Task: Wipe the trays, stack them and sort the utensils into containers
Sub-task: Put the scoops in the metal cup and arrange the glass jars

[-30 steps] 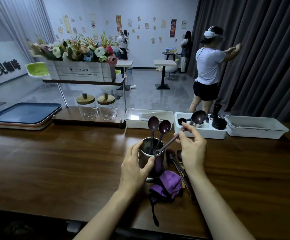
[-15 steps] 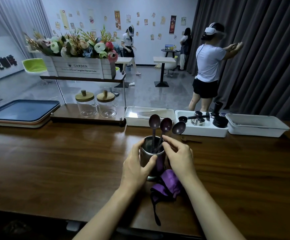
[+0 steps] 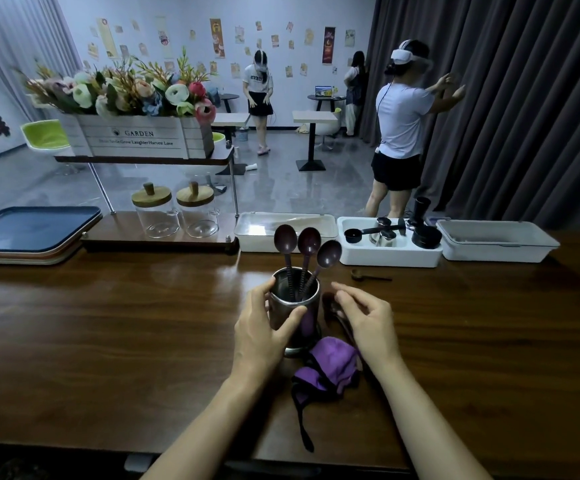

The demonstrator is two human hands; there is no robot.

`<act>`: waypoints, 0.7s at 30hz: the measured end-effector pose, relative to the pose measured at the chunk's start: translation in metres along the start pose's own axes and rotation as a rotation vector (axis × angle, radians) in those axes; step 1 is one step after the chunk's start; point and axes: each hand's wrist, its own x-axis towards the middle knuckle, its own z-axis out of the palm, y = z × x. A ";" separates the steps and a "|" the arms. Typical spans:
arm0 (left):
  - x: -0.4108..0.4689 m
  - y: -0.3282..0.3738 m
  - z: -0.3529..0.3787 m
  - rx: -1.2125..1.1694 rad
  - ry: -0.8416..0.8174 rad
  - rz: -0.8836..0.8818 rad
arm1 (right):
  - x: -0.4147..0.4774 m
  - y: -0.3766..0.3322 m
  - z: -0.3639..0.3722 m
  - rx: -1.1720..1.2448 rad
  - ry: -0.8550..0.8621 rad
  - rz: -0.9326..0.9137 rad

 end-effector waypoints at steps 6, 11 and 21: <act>-0.001 -0.001 0.001 0.019 0.013 0.039 | 0.005 0.033 -0.044 -0.569 0.092 0.143; -0.004 0.001 0.000 0.020 0.010 0.022 | 0.002 0.039 -0.042 -0.686 -0.025 0.201; -0.010 0.008 -0.001 0.081 0.034 -0.008 | 0.011 0.025 -0.051 -0.342 -0.035 0.234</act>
